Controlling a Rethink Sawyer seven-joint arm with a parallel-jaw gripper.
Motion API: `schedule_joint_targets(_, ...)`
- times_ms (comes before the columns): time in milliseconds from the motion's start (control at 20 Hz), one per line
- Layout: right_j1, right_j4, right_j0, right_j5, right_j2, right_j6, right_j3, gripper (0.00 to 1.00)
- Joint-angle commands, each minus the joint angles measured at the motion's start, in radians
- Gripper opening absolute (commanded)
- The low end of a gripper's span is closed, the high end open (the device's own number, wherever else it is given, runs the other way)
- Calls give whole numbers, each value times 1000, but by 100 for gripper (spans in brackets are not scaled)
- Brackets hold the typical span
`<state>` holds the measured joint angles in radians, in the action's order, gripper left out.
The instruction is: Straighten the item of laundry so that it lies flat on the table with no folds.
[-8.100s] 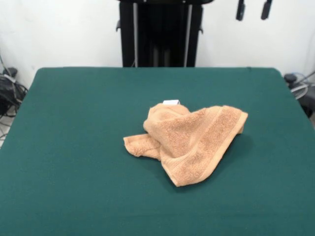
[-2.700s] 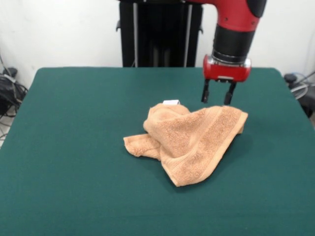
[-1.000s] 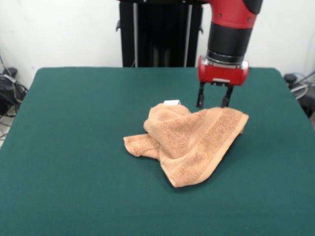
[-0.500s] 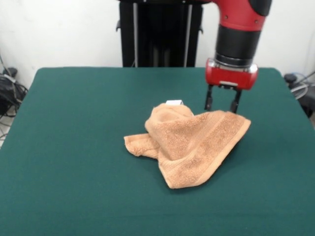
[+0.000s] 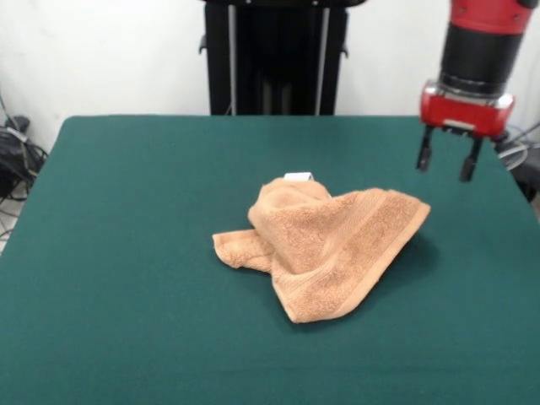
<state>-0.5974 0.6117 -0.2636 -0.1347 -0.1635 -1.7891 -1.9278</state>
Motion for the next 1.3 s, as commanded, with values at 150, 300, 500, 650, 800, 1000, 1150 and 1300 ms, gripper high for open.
schedule_joint_targets(150,6,130,-99,-128,-79,-427,13,100)
schedule_joint_targets(300,12,142,-127,-133,-93,-461,24,100)
schedule_joint_targets(500,53,156,-122,-109,-92,-490,49,100)
schedule_joint_targets(650,91,182,-73,-73,-60,-518,51,100)
schedule_joint_targets(800,138,196,-66,-65,-100,-541,68,100)
schedule_joint_targets(1000,138,211,-25,-81,-104,-542,70,100)
schedule_joint_targets(1150,111,210,17,-76,-89,-520,46,100)
schedule_joint_targets(1300,90,213,52,-60,-74,-510,22,100)
